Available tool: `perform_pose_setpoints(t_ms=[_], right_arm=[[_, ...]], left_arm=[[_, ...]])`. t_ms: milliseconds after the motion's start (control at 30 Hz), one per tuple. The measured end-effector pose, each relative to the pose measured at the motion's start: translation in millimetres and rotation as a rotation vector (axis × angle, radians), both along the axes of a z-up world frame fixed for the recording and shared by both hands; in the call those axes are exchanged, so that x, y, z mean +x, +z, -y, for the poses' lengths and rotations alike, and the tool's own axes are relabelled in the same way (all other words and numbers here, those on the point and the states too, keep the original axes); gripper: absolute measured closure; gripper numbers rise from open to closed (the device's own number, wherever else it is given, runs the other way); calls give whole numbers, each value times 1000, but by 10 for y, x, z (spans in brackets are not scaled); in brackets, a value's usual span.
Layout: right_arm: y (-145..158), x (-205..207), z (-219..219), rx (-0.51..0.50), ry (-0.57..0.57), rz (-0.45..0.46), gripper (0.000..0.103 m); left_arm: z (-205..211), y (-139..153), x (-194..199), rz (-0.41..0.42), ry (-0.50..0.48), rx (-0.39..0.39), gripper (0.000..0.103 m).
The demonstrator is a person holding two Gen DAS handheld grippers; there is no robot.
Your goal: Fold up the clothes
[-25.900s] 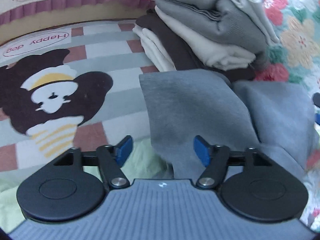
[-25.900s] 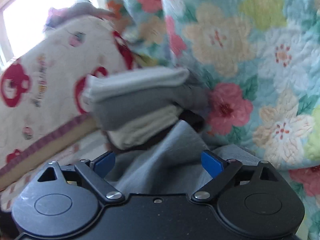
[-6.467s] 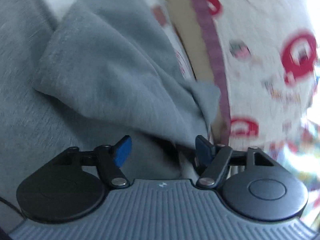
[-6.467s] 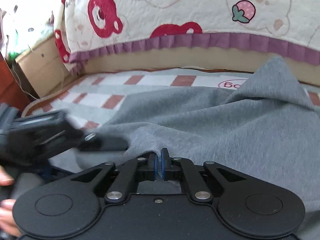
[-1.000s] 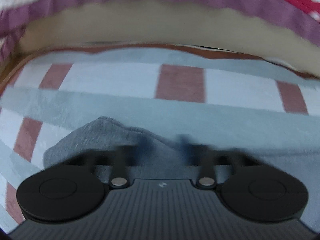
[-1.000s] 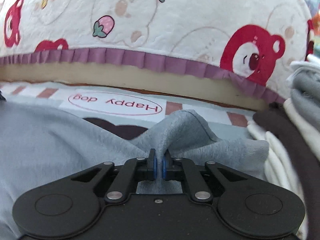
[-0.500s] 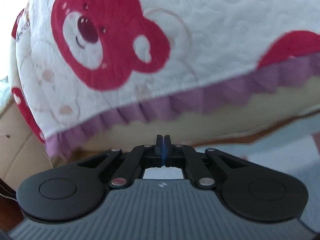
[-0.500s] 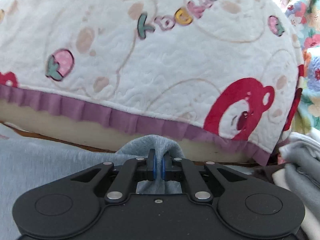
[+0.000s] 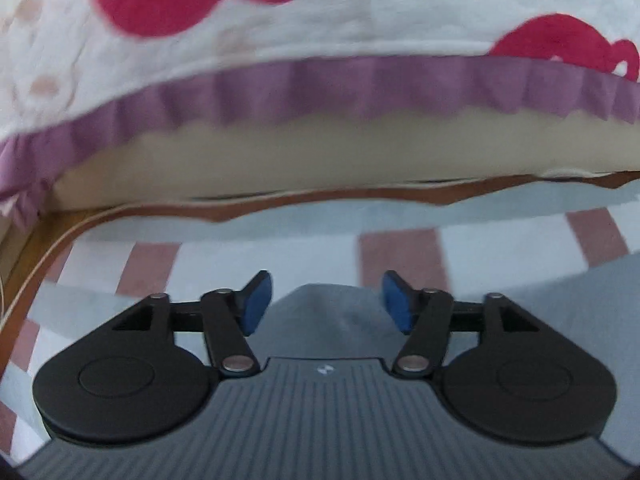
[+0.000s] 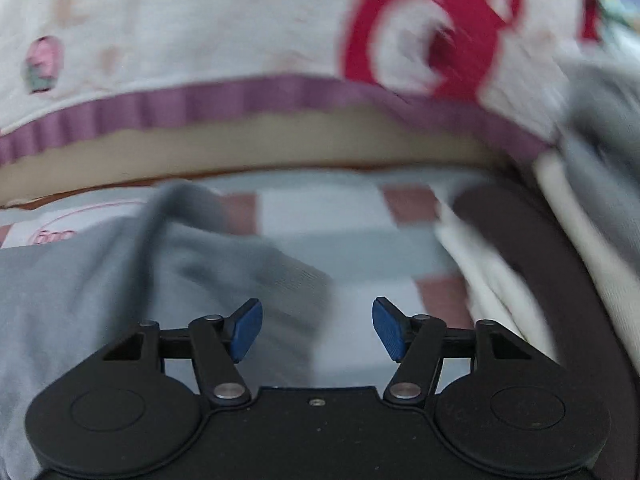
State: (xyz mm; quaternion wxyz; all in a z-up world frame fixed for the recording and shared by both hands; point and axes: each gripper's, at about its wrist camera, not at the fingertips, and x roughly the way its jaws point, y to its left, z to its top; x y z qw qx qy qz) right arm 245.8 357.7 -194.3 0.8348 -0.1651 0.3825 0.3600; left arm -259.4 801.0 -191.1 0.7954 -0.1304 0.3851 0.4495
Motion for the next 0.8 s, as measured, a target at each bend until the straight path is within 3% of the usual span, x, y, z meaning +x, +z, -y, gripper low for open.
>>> perform_pose_setpoints(t_ms=[167, 300, 433, 533, 633, 667, 733, 800], right_arm=[[-142, 166, 258, 89, -93, -141, 37], [-196, 229, 333, 273, -175, -282, 37], [-257, 224, 217, 350, -168, -410, 37], [-260, 177, 133, 365, -156, -438, 37], [-238, 135, 75, 334, -141, -440, 37], [-242, 119, 78, 328, -134, -441, 37], [-262, 98, 67, 307, -111, -453, 37], [-278, 55, 60, 282, -95, -428, 37]], left_arm=[[-121, 16, -549, 14, -26, -52, 31], [-107, 44, -880, 38, 27, -74, 24], [-149, -98, -1060, 181, 56, -200, 21], [-75, -248, -999, 223, 70, -221, 21], [-24, -366, -855, 182, 53, -220, 19], [-3, -399, -797, 158, 44, -210, 13], [48, -462, -645, 89, 19, -156, 10], [63, -434, -527, 86, -8, -148, 42]])
